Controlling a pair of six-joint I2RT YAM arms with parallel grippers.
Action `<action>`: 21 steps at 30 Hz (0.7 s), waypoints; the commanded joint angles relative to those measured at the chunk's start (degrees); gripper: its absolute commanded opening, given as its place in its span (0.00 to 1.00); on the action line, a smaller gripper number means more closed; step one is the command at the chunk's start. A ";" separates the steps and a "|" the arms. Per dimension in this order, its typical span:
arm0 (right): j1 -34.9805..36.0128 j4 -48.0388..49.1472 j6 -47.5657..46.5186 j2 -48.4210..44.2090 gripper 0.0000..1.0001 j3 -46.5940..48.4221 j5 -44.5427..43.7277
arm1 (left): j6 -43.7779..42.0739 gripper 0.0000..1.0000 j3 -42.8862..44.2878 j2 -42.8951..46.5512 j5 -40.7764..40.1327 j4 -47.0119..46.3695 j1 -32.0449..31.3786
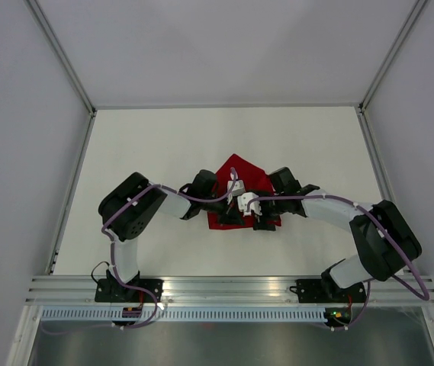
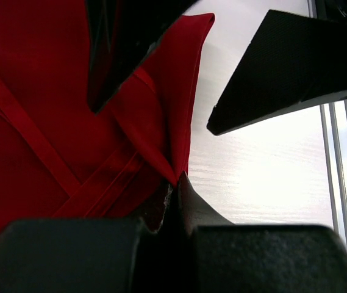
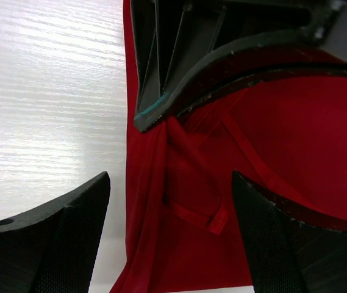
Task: Fold the napkin, place the utensils inside, and roll it up
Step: Roll the napkin with the utensil
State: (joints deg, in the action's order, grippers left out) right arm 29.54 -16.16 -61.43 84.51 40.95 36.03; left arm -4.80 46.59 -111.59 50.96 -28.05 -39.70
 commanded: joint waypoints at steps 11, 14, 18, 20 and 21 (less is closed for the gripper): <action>2.54 -4.93 -5.02 5.75 0.66 5.55 -3.86 | 0.31 0.02 -1.85 -1.26 -0.07 1.33 1.03; 2.72 -5.28 -4.05 5.23 0.50 5.46 -4.21 | 0.67 0.03 -1.59 -1.17 -0.16 1.25 1.21; 2.63 -6.25 -3.09 6.45 0.32 6.07 -5.00 | 1.54 0.05 -1.59 -0.73 -0.42 0.46 1.21; 2.63 -6.77 -2.30 7.16 0.29 6.42 -4.92 | 2.07 0.07 -1.68 -0.65 -0.42 0.02 1.12; 2.63 -7.12 -2.03 7.33 0.28 6.69 -4.83 | 2.51 0.10 -1.94 -0.38 -0.94 -0.77 1.12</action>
State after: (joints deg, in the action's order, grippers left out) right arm 32.27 -22.65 -63.86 90.59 45.47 32.16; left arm -3.55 46.39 -111.63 51.05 -28.84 -38.74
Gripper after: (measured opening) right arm 0.292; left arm 0.087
